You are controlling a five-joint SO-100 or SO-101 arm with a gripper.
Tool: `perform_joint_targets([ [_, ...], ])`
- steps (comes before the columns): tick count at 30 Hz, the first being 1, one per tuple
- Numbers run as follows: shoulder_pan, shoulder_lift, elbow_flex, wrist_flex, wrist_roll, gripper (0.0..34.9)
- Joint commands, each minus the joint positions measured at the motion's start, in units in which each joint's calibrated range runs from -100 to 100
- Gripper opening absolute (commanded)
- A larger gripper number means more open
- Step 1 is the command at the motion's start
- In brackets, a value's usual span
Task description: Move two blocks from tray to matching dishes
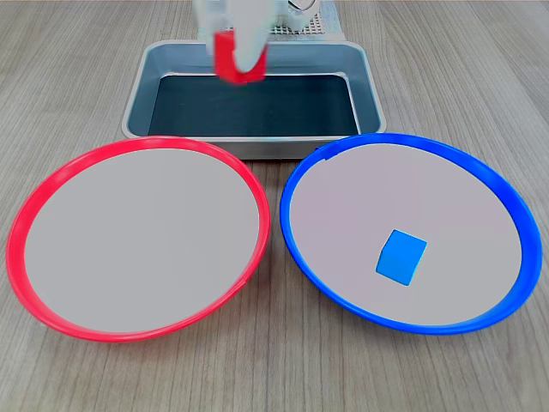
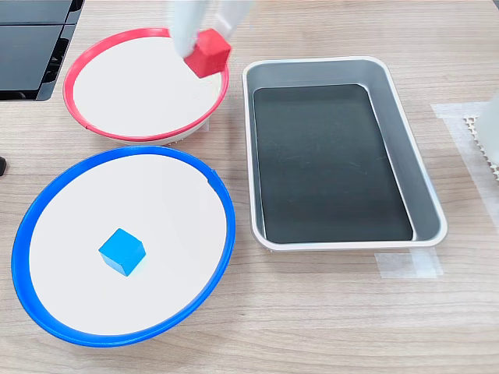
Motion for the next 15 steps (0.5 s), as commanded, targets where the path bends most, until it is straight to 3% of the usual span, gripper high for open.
perform_joint_targets([
  [1, 4.3, 0.8, 8.6, -17.1, -0.5, 0.3],
  [5, 7.2, 3.1, 19.2, -33.0, 0.5, 0.5],
  [8, 7.9, 4.2, 24.7, -40.8, 0.9, 11.0],
  [10, 8.0, 4.2, 27.1, -44.0, 1.1, 20.2],
  [11, 7.9, 3.7, 27.9, -45.0, 0.8, 22.1],
  [14, 7.8, 0.0, 29.6, -47.2, -1.4, 20.9],
  [15, 7.7, -3.2, 31.4, -48.9, -2.8, 18.3],
])
